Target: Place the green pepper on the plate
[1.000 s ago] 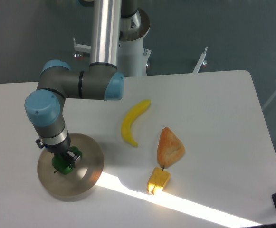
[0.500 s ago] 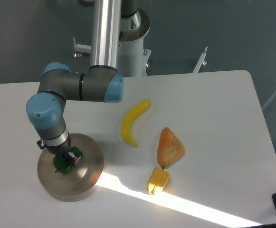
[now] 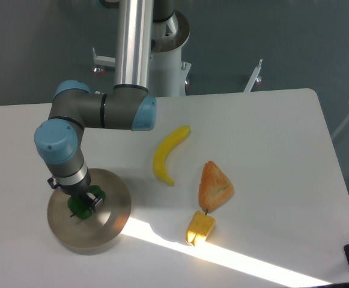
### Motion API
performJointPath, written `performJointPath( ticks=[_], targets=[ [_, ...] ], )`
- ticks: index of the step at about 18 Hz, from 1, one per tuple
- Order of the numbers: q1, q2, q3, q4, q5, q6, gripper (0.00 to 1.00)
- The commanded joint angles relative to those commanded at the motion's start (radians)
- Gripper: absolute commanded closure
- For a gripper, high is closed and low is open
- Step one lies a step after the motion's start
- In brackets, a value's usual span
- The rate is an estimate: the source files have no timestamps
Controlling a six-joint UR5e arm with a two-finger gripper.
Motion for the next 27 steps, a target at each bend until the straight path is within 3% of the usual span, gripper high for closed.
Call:
performJointPath(
  ticks=[2,8,11,21,27],
  targets=[
    [0.002,0.006,0.002,0.0,0.0,0.003,0.01],
    [0.011,0.04,0.014,-0.005,0.003,0.009,0.0],
    [0.072,0.064,0.018,-0.009,0.031,0.03,0.0],
    [0.305,0.092,0.071,-0.02,0.066,0.32,0.0],
    [0.37,0.086,0.087,-0.02,0.117,0.432,0.0]
  ],
)
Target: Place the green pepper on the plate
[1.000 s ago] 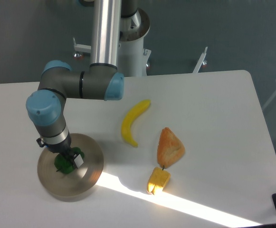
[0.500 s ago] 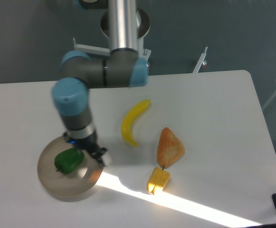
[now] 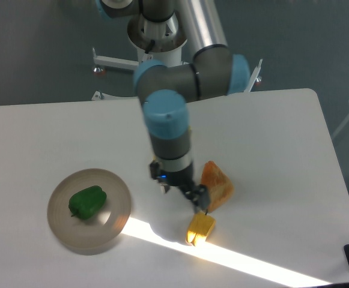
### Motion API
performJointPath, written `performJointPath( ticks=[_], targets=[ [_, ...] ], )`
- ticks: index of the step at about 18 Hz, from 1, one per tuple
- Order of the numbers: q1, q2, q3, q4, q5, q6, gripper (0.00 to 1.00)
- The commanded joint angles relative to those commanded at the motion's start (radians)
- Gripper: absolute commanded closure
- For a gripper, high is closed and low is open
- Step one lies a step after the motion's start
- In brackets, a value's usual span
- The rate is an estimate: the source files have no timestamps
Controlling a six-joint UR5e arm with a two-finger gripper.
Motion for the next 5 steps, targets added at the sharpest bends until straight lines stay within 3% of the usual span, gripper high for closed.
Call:
performJointPath(
  ticks=[5],
  targets=[
    [0.025,-0.011,-0.001,0.005,0.0,0.035,0.0]
  ],
)
